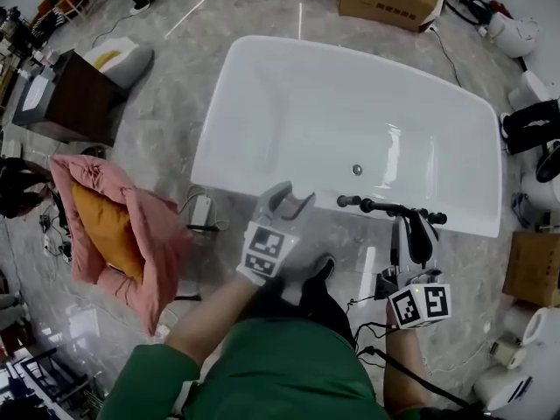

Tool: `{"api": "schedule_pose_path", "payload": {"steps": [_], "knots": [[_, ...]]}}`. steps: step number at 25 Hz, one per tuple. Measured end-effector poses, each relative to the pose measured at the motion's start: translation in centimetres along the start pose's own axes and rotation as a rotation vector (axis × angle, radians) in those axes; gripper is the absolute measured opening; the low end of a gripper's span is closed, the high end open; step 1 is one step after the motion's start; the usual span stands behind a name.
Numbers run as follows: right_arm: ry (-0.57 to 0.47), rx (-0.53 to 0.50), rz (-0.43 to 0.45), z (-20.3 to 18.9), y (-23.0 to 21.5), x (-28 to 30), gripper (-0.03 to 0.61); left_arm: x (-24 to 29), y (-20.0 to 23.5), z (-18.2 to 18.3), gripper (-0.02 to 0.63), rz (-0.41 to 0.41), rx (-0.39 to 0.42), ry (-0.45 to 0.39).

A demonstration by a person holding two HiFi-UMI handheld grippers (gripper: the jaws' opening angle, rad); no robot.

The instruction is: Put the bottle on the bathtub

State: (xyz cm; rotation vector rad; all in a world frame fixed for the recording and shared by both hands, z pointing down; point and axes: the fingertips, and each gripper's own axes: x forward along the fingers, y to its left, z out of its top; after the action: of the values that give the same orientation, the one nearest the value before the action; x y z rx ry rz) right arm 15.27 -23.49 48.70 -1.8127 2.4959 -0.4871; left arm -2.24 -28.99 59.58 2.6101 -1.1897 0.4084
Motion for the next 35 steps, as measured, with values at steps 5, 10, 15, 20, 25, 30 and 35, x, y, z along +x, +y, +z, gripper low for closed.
{"api": "schedule_pose_path", "payload": {"steps": [5, 10, 15, 20, 25, 30, 35], "knots": [[0.03, 0.03, 0.032, -1.5, -2.1, 1.9, 0.1, 2.7, 0.8, -1.8, 0.179, 0.024, -0.019, 0.022], [0.057, 0.03, 0.051, -2.4, -3.4, 3.4, 0.1, 4.6, 1.6, -3.9, 0.179, 0.026, -0.033, 0.046], [0.086, 0.029, 0.049, -3.3, -5.1, 4.4, 0.1, 6.7, 2.0, -5.9, 0.179, 0.032, -0.048, 0.075], [0.1, 0.032, 0.042, -4.2, -5.9, 5.4, 0.1, 8.1, 3.0, -7.5, 0.181, 0.038, -0.059, 0.102], [0.109, 0.035, 0.042, -4.8, -5.7, 5.7, 0.1, 8.3, 3.6, -8.8, 0.179, 0.049, -0.064, 0.126], [0.113, 0.039, 0.039, -5.1, -6.1, 5.5, 0.1, 8.5, 3.3, -9.9, 0.179, 0.066, -0.071, 0.158], [0.12, 0.042, 0.035, -5.4, -5.8, 5.8, 0.1, 8.6, 4.3, -10.2, 0.179, 0.083, -0.077, 0.163]]}}
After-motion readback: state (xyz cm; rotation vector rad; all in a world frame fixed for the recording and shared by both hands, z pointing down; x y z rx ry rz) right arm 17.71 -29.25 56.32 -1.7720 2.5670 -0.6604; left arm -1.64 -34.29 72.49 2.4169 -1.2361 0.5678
